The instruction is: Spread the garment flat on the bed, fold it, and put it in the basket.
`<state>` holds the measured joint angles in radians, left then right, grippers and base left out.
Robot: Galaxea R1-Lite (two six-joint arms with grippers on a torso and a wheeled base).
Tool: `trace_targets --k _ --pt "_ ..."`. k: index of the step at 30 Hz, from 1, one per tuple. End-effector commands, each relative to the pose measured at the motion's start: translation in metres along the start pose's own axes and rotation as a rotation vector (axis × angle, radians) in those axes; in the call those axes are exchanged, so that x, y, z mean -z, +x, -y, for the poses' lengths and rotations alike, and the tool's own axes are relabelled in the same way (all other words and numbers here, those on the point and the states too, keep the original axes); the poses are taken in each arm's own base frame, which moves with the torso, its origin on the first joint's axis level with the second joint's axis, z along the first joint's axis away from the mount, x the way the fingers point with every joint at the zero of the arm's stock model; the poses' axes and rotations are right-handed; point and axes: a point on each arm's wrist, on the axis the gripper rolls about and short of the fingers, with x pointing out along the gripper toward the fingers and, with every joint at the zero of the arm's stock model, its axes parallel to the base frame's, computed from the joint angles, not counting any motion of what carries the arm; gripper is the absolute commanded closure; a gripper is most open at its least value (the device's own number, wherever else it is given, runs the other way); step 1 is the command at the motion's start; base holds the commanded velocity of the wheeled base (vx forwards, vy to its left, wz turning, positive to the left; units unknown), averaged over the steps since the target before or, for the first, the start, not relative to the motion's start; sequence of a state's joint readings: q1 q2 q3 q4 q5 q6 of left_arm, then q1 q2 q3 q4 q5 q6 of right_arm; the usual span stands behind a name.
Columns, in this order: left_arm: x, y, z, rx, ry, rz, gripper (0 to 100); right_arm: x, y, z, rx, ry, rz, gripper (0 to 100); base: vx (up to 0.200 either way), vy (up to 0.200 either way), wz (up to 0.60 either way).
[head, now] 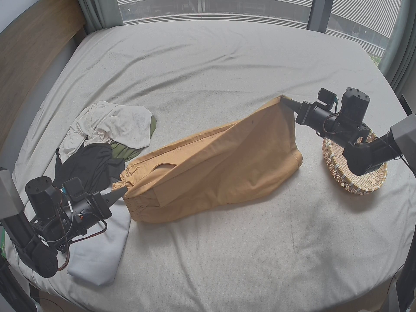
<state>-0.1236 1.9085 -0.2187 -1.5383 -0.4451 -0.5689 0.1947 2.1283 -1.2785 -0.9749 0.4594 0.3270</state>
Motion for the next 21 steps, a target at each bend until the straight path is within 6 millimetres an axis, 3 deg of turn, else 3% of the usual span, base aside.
trace_targets --k 1,18,19,20,21 --pt "0.003 0.003 -0.004 -0.011 -0.008 -0.012 100 0.014 0.006 0.007 0.009 0.011 -0.024 100 0.000 0.000 0.00" --pt "-0.001 0.012 -0.020 -0.045 -0.033 0.002 100 0.027 0.020 0.018 0.015 0.008 -0.025 100 0.000 0.000 0.00" --pt "-0.002 0.012 -0.021 -0.046 -0.032 0.007 100 0.028 0.021 0.019 0.014 0.008 -0.026 0 0.000 0.000 0.00" --pt "-0.002 0.012 -0.021 -0.046 -0.032 0.009 100 0.028 0.022 0.019 0.013 0.007 -0.024 0 0.000 0.000 0.00" --pt "-0.002 0.013 -0.021 -0.046 -0.034 0.009 0 0.027 0.023 0.021 0.013 0.002 -0.014 0 0.000 0.000 0.00"
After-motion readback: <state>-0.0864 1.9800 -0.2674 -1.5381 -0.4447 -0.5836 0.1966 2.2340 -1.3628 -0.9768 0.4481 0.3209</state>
